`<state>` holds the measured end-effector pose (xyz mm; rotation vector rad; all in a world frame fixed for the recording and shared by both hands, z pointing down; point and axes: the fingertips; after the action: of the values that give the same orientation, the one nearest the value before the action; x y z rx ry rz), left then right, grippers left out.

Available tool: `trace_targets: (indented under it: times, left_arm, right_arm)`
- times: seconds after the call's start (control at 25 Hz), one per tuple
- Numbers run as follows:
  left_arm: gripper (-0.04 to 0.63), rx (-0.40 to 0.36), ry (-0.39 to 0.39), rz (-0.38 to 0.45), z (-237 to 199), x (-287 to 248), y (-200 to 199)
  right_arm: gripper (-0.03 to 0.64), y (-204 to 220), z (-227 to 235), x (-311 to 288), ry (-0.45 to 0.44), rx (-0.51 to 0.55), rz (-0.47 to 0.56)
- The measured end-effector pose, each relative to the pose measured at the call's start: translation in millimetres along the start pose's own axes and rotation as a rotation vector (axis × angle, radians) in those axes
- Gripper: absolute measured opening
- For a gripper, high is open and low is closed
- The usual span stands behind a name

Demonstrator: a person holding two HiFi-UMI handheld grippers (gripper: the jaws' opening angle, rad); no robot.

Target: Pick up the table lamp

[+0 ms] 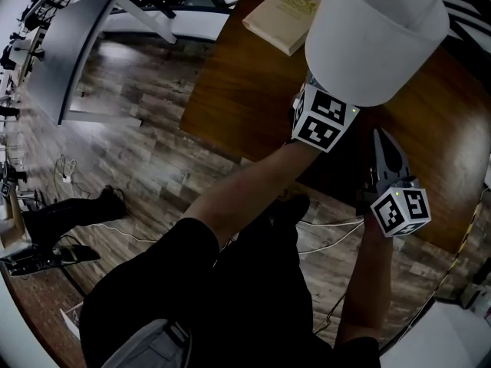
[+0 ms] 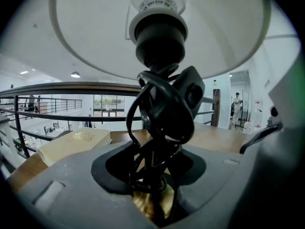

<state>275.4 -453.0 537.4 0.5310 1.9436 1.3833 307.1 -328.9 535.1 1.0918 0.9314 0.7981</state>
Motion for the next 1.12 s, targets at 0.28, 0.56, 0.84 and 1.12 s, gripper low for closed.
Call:
trace_targets:
  times: [0.28,0.56,0.84,1.12]
  left_arm:
    - [0.178,0.013,0.007,-0.064,1,-5,7]
    - [0.178,-0.047,-0.032,-0.032,-5,-10,4]
    - [0.109,-0.145,-0.043,-0.029,-3,-14,4]
    - [0.074,-0.17,-0.038,0.007,0,-16,-2]
  right_arm:
    - [0.011,5,11,-11,-0.001,0.008,-0.035]
    - [0.011,19,39,-27,0.025,-0.025,-0.129]
    - [0.011,19,37,-23,0.03,-0.015,-0.142]
    - [0.011,24,32,-17,0.034,-0.039,-0.126]
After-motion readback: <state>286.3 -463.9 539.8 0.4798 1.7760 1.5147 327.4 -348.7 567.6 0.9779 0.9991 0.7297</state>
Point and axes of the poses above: the fingertips, and each gripper's own axes: x backward along the fingers, z to its right, y out of its underside, and after that the axes turned 12 degrees about x, right-handed
